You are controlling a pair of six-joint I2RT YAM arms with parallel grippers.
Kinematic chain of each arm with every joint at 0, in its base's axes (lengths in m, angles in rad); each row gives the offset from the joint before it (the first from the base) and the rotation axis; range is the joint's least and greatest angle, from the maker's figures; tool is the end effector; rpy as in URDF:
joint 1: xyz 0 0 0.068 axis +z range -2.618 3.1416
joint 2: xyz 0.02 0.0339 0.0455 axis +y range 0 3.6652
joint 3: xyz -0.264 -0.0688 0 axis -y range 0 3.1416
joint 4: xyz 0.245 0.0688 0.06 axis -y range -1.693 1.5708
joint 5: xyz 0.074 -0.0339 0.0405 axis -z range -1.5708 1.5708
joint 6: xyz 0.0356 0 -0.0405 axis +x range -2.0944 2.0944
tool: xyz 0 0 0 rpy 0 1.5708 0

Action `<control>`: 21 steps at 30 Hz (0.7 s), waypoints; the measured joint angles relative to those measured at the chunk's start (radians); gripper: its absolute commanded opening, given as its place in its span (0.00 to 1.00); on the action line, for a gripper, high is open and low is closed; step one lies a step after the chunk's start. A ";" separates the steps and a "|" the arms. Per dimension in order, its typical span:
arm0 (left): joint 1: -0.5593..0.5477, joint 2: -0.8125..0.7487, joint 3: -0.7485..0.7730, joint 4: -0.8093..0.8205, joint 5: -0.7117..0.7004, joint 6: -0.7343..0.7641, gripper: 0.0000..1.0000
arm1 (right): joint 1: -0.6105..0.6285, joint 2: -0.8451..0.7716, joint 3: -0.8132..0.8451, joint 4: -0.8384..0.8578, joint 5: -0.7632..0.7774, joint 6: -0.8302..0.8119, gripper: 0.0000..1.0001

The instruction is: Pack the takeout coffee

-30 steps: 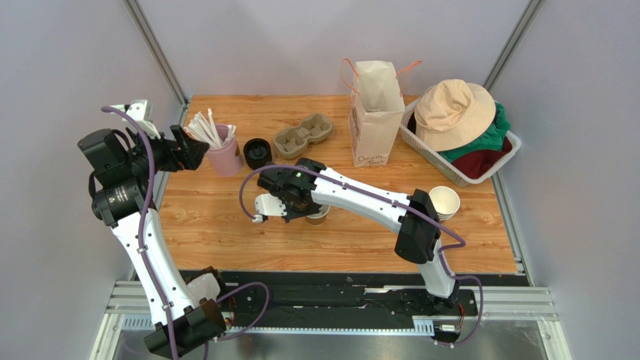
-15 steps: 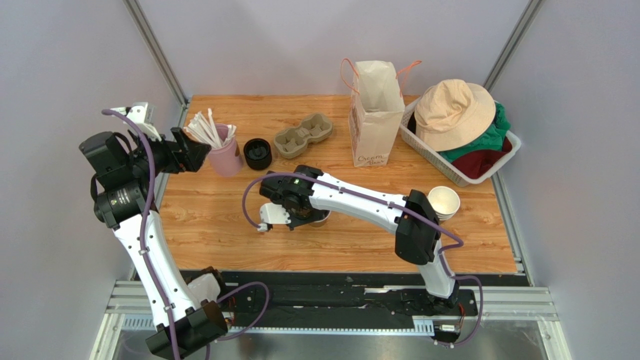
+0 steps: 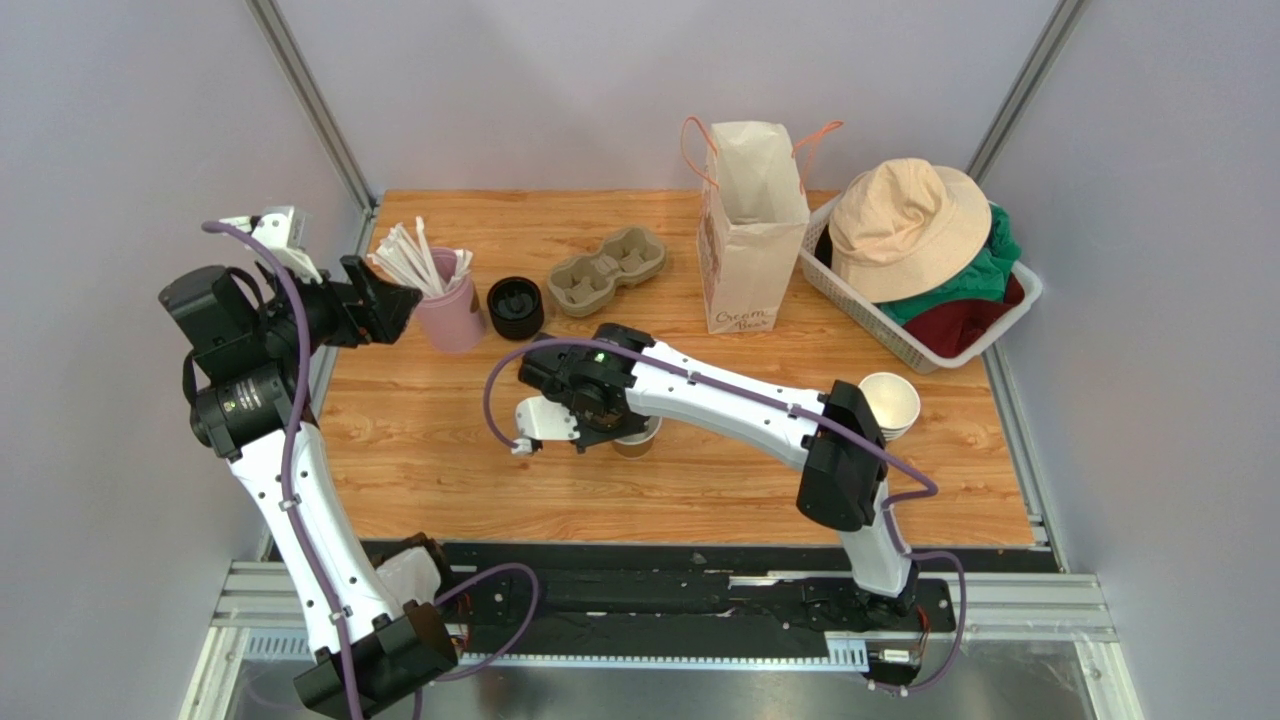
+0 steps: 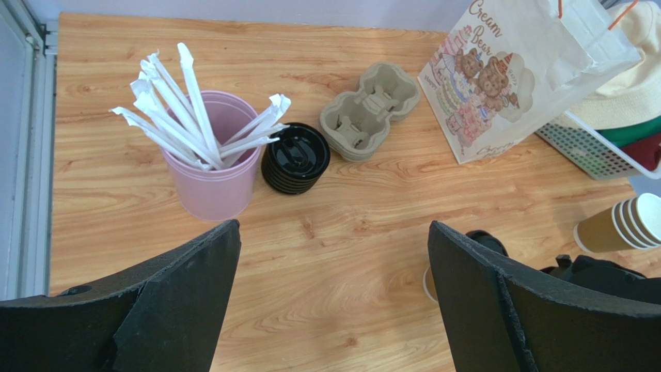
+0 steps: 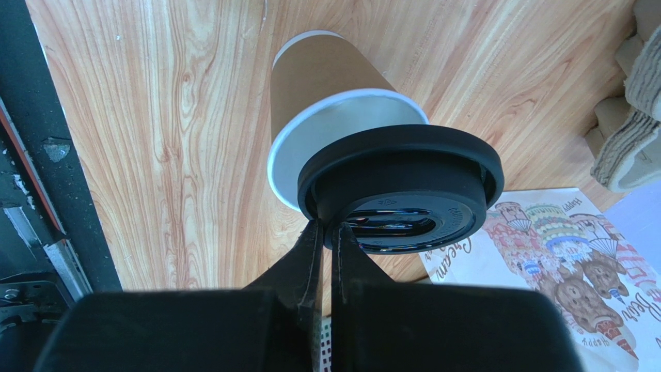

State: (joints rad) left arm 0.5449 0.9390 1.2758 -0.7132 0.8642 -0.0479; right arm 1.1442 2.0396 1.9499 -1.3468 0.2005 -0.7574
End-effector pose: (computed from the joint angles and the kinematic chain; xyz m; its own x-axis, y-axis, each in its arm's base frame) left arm 0.1558 0.0628 0.4284 -0.3268 -0.2344 -0.9155 0.2530 0.9117 -0.3238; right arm 0.1733 0.3642 0.2789 0.3074 -0.9508 0.0383 -0.9220 -0.3076 -0.2354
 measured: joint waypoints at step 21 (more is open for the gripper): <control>0.007 -0.008 -0.013 0.008 0.015 -0.014 0.99 | 0.000 -0.077 -0.086 -0.002 -0.010 0.000 0.00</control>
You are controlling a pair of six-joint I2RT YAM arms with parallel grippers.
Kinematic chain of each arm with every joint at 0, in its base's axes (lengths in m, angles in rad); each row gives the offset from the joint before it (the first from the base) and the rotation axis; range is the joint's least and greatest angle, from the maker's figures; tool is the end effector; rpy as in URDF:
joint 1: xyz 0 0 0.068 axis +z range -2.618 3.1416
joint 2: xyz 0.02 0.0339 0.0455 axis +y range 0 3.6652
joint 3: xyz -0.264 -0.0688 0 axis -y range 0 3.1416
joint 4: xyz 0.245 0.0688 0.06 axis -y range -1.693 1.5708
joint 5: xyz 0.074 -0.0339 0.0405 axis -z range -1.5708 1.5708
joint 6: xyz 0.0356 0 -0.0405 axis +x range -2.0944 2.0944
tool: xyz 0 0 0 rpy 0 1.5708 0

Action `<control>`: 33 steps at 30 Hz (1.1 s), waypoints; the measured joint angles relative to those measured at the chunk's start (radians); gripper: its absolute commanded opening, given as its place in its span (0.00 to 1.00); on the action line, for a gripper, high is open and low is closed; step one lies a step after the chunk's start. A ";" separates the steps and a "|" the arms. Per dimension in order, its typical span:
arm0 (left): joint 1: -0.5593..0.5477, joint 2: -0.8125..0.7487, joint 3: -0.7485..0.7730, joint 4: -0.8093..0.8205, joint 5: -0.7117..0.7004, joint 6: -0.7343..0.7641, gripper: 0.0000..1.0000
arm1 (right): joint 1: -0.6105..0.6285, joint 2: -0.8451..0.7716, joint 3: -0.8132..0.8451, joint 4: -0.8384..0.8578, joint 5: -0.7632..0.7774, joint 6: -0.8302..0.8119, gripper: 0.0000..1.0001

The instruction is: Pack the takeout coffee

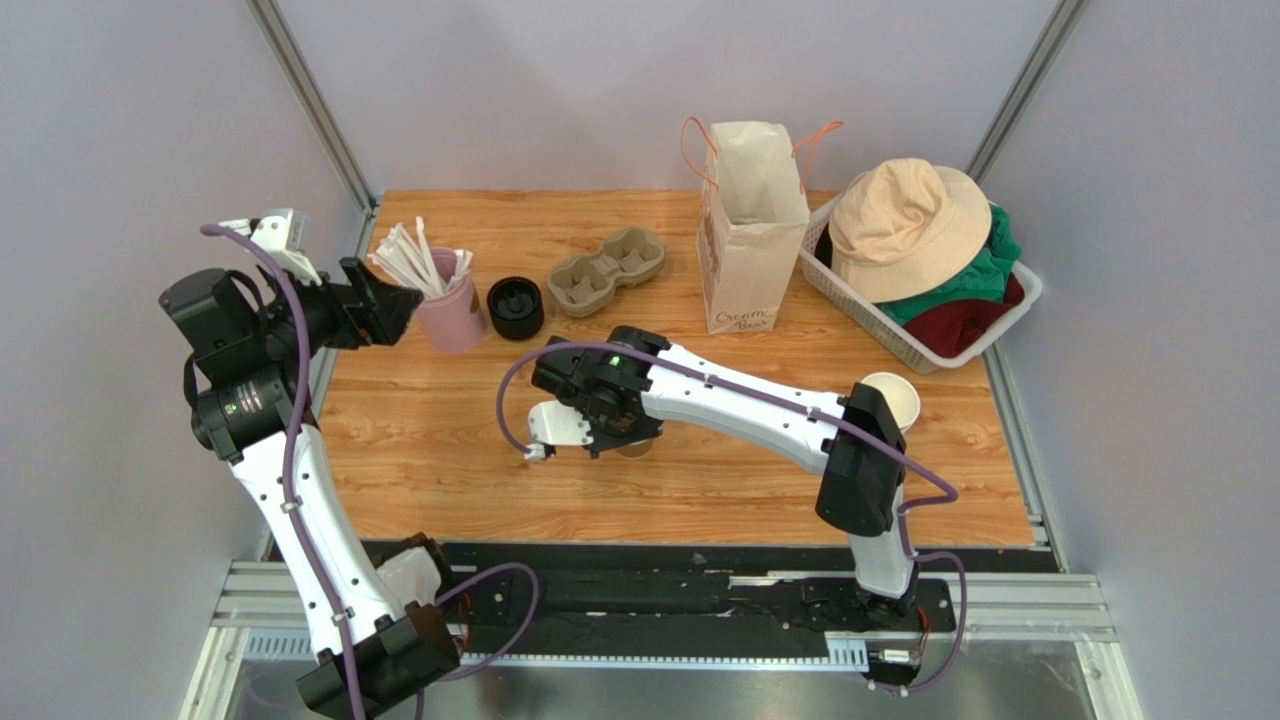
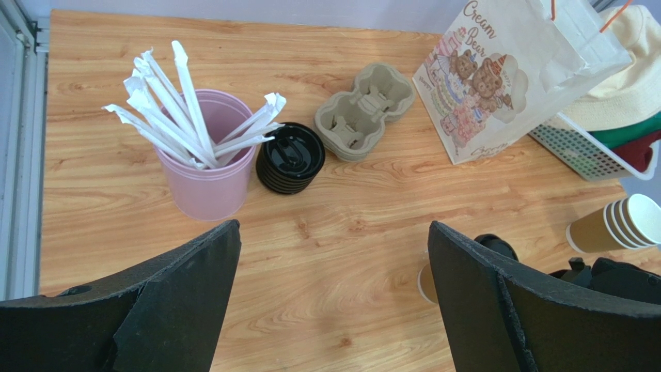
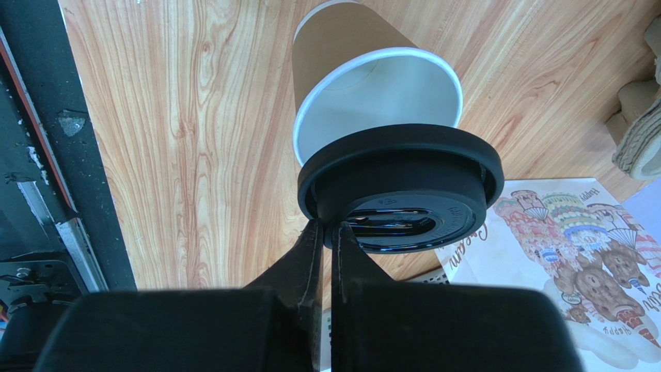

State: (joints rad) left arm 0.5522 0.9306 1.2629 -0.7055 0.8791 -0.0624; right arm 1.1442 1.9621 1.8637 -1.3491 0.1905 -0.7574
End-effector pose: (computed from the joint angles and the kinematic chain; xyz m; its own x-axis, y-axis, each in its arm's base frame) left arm 0.1543 0.0629 0.4266 -0.3270 -0.2482 -0.9118 0.2561 0.9055 -0.3383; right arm 0.1649 0.3466 0.2851 0.3092 -0.9502 0.0397 -0.9247 -0.3101 -0.2210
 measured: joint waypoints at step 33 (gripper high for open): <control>0.011 -0.001 -0.015 0.012 0.010 -0.003 0.99 | 0.014 0.056 0.002 -0.001 -0.028 -0.007 0.04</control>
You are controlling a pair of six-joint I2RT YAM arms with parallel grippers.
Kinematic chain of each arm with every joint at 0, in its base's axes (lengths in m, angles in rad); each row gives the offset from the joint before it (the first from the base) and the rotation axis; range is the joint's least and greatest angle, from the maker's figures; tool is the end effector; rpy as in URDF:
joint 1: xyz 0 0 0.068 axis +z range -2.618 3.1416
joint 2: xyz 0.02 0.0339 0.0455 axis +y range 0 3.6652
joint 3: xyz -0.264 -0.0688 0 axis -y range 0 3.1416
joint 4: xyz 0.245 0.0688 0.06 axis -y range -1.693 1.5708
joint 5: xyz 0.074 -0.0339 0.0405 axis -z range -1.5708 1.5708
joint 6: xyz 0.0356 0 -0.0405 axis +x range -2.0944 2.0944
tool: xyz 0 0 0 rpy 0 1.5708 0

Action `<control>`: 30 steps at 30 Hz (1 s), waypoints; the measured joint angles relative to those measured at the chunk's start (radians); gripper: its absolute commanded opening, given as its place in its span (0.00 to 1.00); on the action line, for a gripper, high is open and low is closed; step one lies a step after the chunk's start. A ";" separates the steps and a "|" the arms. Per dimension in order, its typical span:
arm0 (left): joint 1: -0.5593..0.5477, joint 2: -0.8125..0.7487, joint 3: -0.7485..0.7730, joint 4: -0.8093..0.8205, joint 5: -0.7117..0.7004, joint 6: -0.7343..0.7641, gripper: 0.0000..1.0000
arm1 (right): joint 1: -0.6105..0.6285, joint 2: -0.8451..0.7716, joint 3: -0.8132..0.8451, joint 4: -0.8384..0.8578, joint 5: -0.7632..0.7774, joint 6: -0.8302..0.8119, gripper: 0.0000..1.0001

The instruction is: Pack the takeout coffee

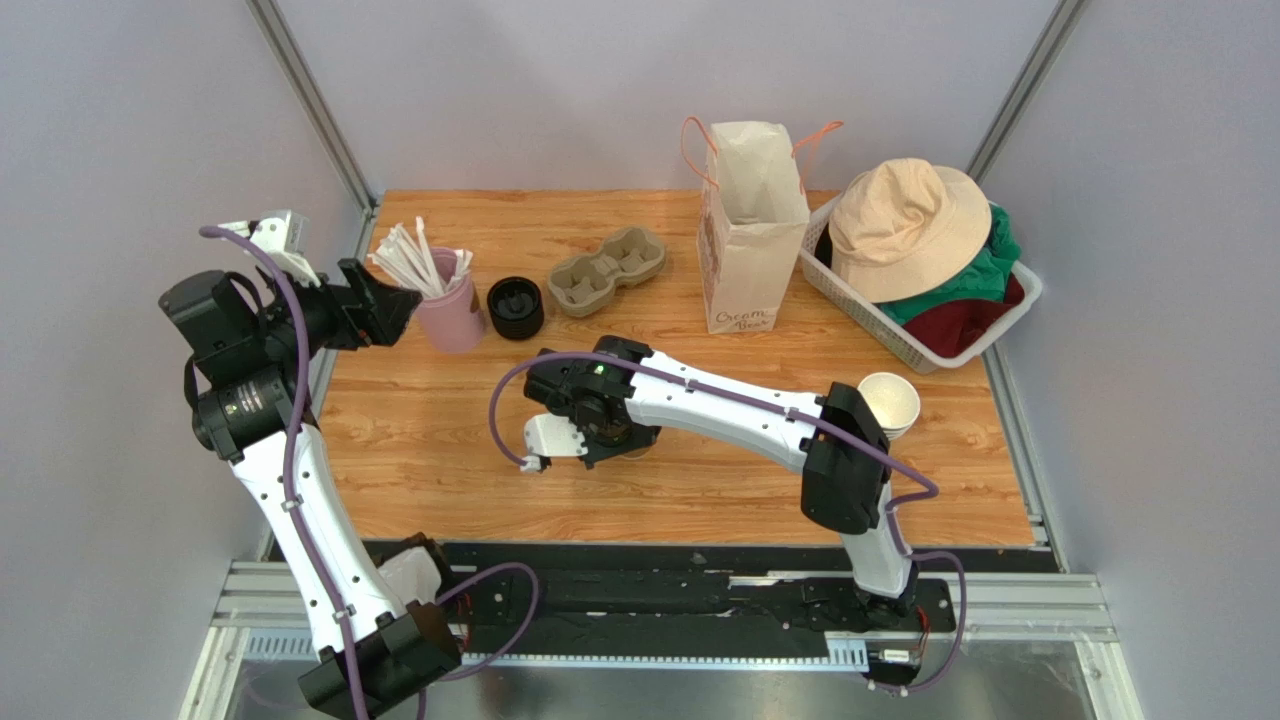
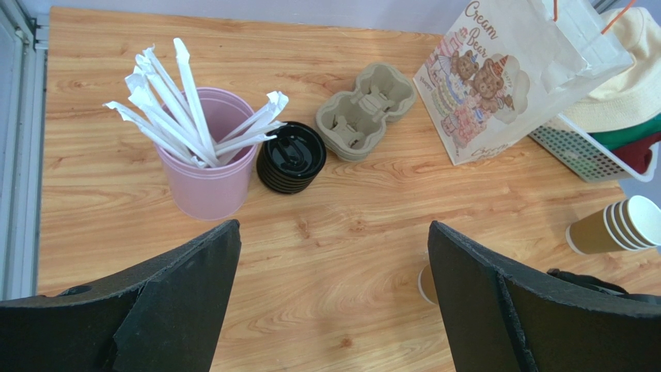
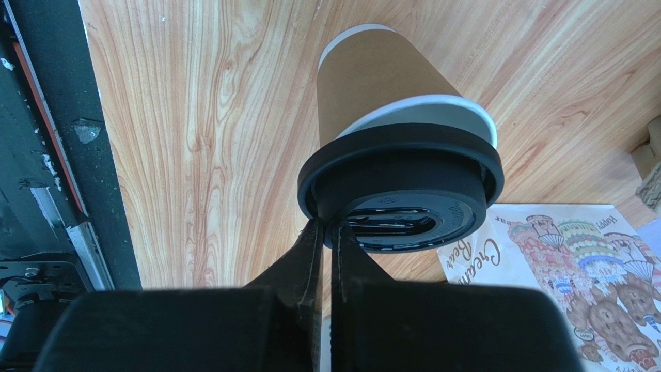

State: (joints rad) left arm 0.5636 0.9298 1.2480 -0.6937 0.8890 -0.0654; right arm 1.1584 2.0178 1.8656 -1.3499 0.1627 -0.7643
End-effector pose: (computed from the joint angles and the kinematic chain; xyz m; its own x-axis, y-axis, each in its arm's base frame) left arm 0.1549 0.0652 0.4234 -0.3273 -0.2555 -0.9097 0.2531 0.9039 -0.3449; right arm 0.1627 0.3576 0.2648 0.3339 -0.9405 0.0623 -0.9261 -0.3397 -0.1642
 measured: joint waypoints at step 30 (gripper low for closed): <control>0.007 0.000 -0.015 0.018 0.038 -0.011 0.99 | -0.033 0.017 0.253 0.004 0.032 -0.002 0.47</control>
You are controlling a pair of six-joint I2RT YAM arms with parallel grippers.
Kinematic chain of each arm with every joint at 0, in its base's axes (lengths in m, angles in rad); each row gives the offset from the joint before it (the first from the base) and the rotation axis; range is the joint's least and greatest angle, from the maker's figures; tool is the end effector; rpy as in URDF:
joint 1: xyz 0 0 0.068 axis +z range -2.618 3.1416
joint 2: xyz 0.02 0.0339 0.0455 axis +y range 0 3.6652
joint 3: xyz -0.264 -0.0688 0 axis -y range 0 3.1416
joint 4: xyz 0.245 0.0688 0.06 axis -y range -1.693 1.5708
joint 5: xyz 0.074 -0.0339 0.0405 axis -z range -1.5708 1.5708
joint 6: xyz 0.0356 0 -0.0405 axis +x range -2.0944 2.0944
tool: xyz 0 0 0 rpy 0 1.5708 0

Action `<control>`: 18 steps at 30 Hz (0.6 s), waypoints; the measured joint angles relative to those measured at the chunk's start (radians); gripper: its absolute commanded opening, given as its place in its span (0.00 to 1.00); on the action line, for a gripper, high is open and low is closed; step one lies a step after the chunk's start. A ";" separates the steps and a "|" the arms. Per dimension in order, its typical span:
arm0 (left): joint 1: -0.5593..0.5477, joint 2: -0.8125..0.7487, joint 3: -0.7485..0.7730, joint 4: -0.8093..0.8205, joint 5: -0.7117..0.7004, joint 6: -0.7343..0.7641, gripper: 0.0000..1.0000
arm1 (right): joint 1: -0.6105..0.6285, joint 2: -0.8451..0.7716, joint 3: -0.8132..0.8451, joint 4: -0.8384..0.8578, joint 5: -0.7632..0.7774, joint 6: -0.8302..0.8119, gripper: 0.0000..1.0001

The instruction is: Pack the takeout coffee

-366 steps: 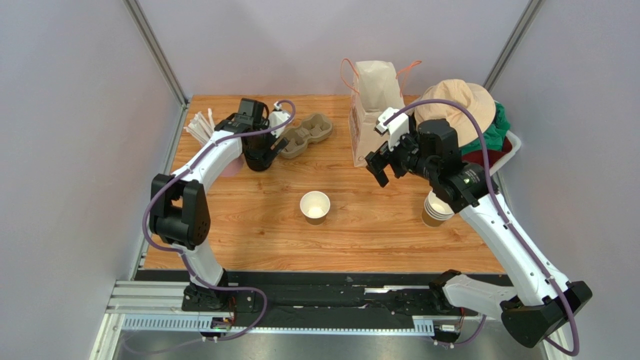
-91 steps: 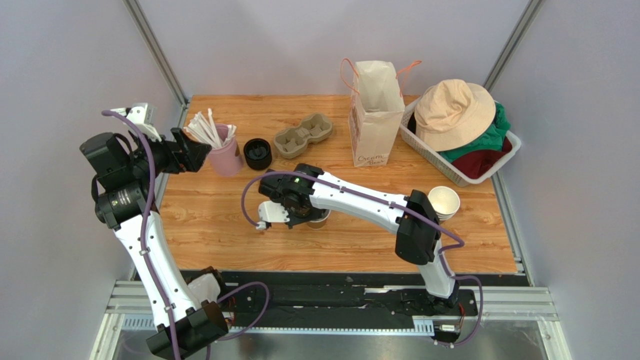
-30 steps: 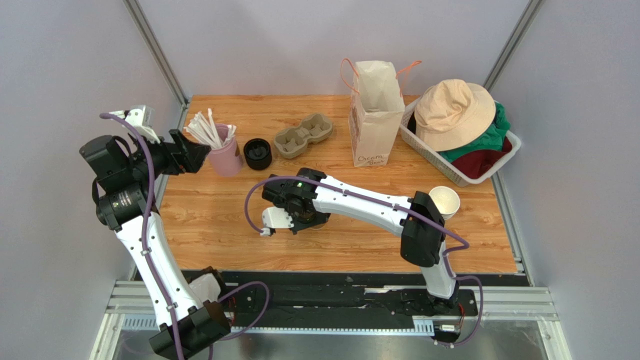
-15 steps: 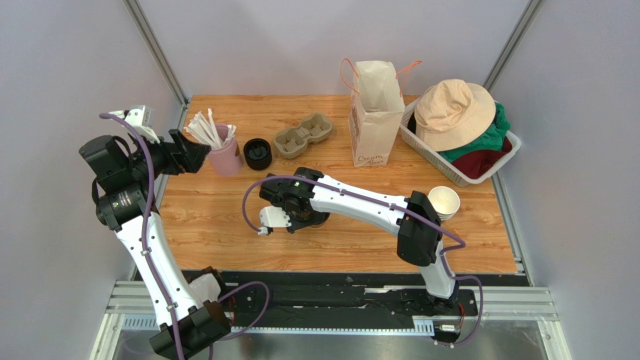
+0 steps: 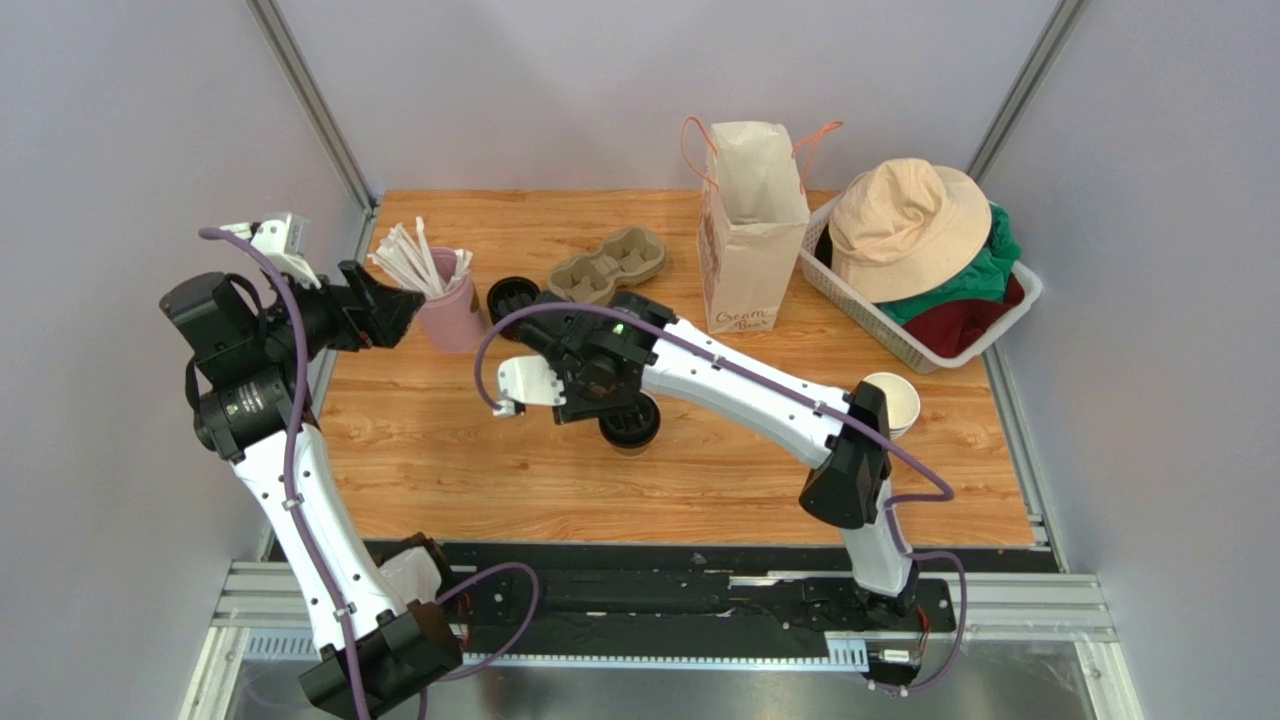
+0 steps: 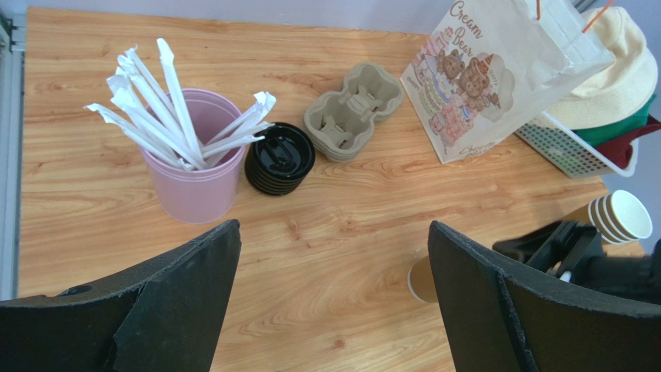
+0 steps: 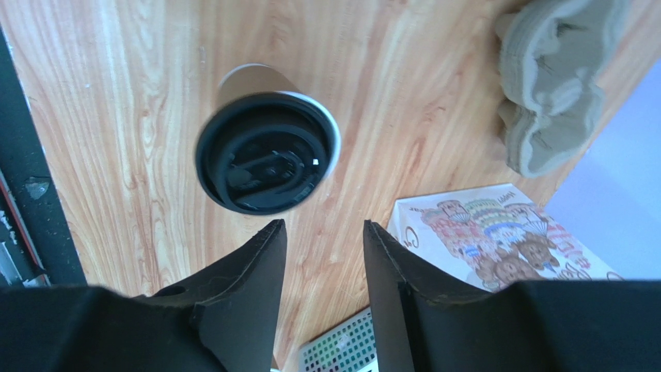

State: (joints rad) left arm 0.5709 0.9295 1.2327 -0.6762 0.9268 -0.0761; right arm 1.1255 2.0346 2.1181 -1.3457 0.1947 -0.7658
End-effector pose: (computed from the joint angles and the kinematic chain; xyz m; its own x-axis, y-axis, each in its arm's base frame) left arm 0.1557 0.0662 0.4207 -0.3287 -0.2654 -0.9064 0.2780 0.8900 -0.3614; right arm 0.1830 0.3673 0.3261 0.3003 -0.9495 -0.0912 -0.9044 -0.2531 -0.3434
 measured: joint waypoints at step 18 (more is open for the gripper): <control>-0.386 0.079 0.019 -0.082 -0.105 0.112 0.99 | -0.276 -0.632 -0.586 0.137 -0.437 0.021 0.43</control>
State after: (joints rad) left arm 0.1844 1.0080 1.2514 -0.7578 0.8223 0.0357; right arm 0.8494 1.4021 1.5322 -1.2087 -0.2420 -0.7444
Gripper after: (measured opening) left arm 0.990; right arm 0.451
